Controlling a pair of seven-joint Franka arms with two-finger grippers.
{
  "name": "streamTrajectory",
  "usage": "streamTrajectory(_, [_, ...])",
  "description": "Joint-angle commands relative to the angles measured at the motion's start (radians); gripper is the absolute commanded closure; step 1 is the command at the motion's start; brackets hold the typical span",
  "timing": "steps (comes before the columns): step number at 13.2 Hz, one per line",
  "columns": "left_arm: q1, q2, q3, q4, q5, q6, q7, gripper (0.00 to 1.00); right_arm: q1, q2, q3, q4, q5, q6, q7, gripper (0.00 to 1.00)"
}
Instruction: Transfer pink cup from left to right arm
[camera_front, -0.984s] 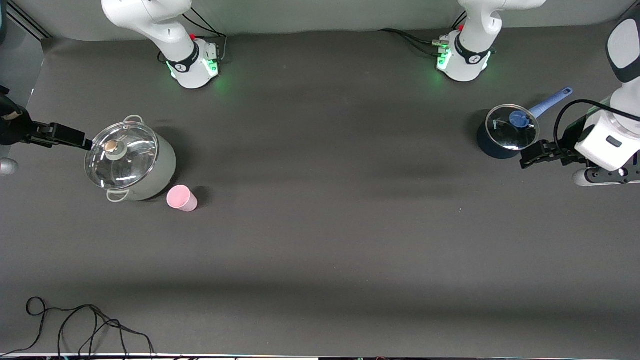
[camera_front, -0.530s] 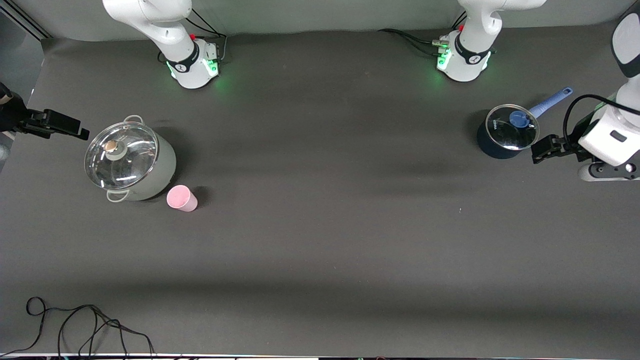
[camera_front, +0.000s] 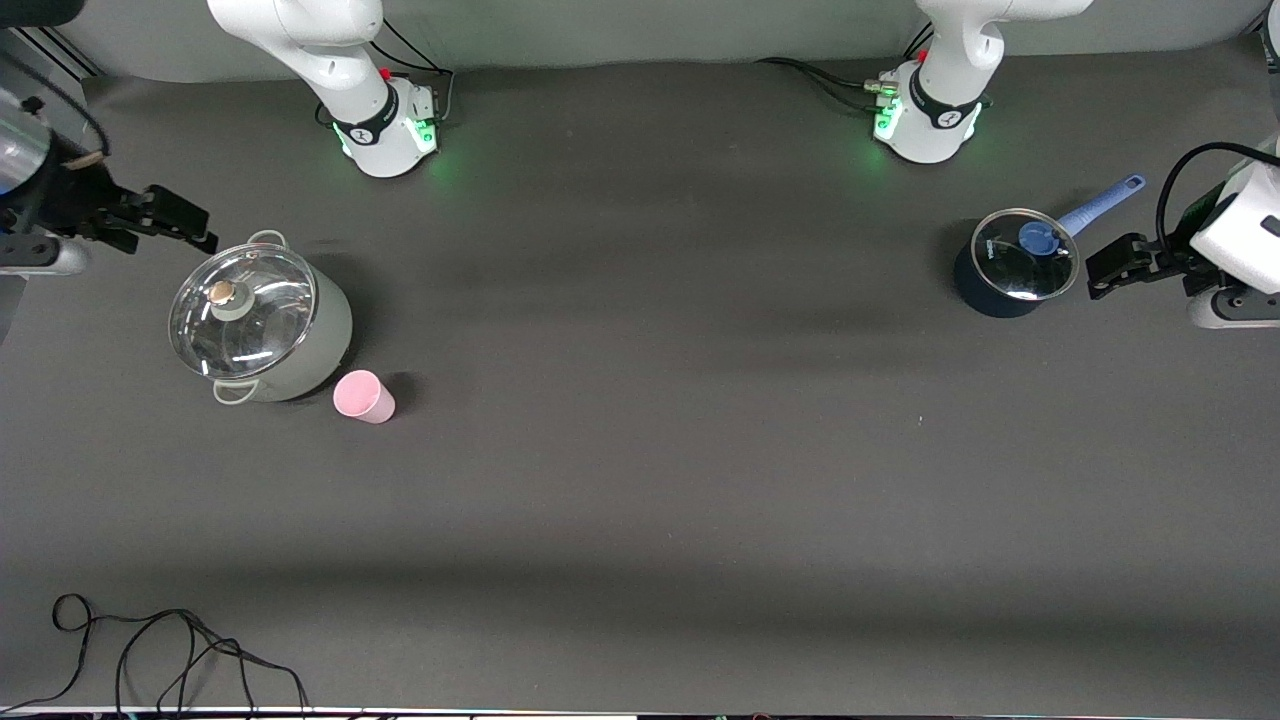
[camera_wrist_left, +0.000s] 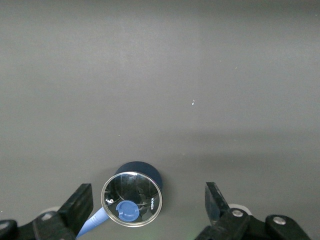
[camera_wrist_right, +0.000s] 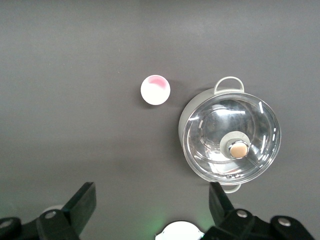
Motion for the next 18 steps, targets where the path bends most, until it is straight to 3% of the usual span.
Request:
streamTrajectory(1, [-0.019, -0.003, 0.010, 0.015, 0.004, -0.024, -0.011, 0.00, -0.016, -0.020, 0.043, -0.027, -0.022, 0.034, 0.076, 0.00])
streamTrajectory(4, [-0.016, -0.004, 0.011, 0.011, -0.011, -0.013, -0.014, 0.00, -0.016, -0.017, 0.096, -0.028, -0.024, 0.051, 0.139, 0.00])
streamTrajectory(8, [-0.024, -0.004, 0.002, 0.008, -0.016, -0.010, -0.122, 0.00, -0.017, -0.040, 0.093, -0.068, -0.028, 0.101, 0.141, 0.00])
streamTrajectory(10, [-0.022, -0.003, 0.000, 0.008, -0.022, -0.012, -0.118, 0.00, -0.022, -0.040, 0.076, -0.070, -0.028, 0.111, 0.132, 0.00])
streamTrajectory(13, [-0.021, 0.003, 0.000, 0.009, -0.052, -0.012, -0.118, 0.00, -0.024, -0.037, 0.004, -0.062, -0.047, 0.115, 0.107, 0.00])
streamTrajectory(18, [-0.022, -0.003, -0.001, 0.014, -0.062, -0.025, -0.117, 0.00, -0.019, 0.020, 0.013, 0.019, -0.045, 0.126, 0.104, 0.00])
